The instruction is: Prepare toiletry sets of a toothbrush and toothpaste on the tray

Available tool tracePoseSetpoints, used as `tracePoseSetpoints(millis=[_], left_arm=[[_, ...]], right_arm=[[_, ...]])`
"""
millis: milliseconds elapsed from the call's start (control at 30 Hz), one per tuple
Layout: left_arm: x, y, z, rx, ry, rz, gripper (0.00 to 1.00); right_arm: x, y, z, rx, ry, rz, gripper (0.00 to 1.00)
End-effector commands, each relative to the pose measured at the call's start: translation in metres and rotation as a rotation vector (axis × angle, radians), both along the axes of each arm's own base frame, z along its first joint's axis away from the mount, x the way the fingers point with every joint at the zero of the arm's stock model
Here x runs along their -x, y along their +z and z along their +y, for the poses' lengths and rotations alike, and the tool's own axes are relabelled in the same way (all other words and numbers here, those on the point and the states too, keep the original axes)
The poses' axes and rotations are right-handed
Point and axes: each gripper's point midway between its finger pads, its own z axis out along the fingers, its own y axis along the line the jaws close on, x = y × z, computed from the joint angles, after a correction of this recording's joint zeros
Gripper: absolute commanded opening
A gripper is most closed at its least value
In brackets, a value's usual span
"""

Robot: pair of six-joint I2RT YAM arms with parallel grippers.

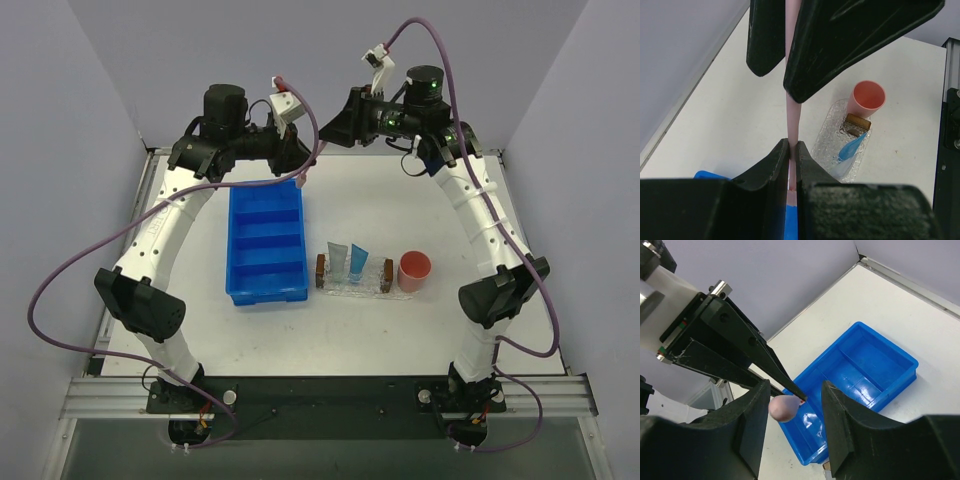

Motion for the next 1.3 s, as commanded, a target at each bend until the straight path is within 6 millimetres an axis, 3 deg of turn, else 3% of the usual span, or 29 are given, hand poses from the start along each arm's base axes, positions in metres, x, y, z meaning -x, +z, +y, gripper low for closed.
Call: tracePoseSetpoints(millis=[0,167,300,433,533,567,700,933,1100,1267], left_arm=[[0.011,0.035,-0.007,0.081,-0.048,-0.064,0.0],[0.012,0.033,-0.008,0.083,-0.061,-0.054,0.0],[0.011,0.033,-0.009,0.085,-0.06,-0.052,0.0],[0.008,0.035,-0.01,0.1,-0.039,-0.032,0.01],[0.002,0.042,-0.007,0.138,-0.009,-0.005,0.2],[-0.004,0.047,-0.003,0.158,0.006,-0.014,0.31],[-0.014,0.06,0.009,0.231,0.034,0.028,0.53],[-0.019,0.074,0.021,0.376,0.036,0.171,0.57],[-0.028,0.081,0.021,0.484,0.049,0.244,0.57],[-0.04,0.086,0.023,0.592,0.077,0.345,0.57]], right_arm=[[-0.001,0.007,0.001,-0.023,0.021,-0.042,0.4],[-0.003,0.009,-0.001,-0.025,0.015,-0.048,0.25],[-0.005,0.008,-0.001,-0.025,0.01,-0.044,0.0],[-0.008,0.009,-0.003,-0.022,-0.016,-0.052,0.0],[-0.013,0.009,-0.007,-0.018,-0.048,-0.052,0.0],[-0.015,0.009,-0.008,-0.016,-0.057,-0.049,0.0],[-0.024,0.014,-0.016,-0.017,-0.115,-0.049,0.0],[-0.032,0.027,-0.024,-0.049,-0.183,-0.042,0.0],[-0.037,0.067,-0.028,-0.116,-0.229,-0.126,0.0],[-0.047,0.087,-0.036,-0.144,-0.304,-0.215,0.0]])
